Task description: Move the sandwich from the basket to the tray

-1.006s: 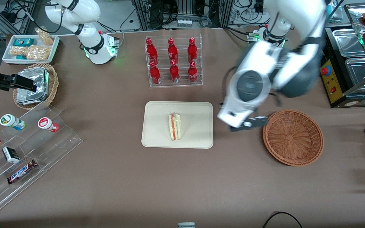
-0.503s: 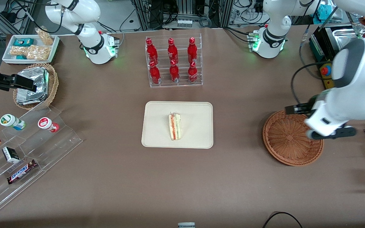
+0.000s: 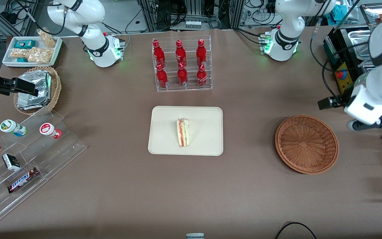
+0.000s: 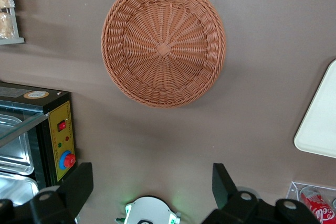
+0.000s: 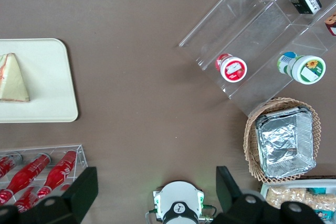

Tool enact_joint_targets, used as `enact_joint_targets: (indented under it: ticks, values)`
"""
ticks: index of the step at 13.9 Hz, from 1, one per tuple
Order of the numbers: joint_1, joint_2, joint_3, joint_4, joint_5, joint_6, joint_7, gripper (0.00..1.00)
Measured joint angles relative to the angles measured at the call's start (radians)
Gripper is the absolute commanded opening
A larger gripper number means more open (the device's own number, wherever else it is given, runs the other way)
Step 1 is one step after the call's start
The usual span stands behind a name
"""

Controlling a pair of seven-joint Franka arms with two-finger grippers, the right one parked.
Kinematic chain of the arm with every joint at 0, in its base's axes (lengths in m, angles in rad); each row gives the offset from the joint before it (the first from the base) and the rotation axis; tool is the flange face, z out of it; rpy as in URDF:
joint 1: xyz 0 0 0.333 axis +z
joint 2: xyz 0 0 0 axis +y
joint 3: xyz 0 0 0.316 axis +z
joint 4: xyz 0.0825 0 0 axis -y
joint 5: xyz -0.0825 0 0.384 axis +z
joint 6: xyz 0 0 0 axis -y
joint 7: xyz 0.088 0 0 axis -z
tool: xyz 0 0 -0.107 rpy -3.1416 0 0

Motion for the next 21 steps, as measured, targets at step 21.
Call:
enact_joint_targets:
  ticks: [21]
  values:
    - [0.021,-0.068,0.004,-0.016,-0.081,-0.014,0.001,1.00]
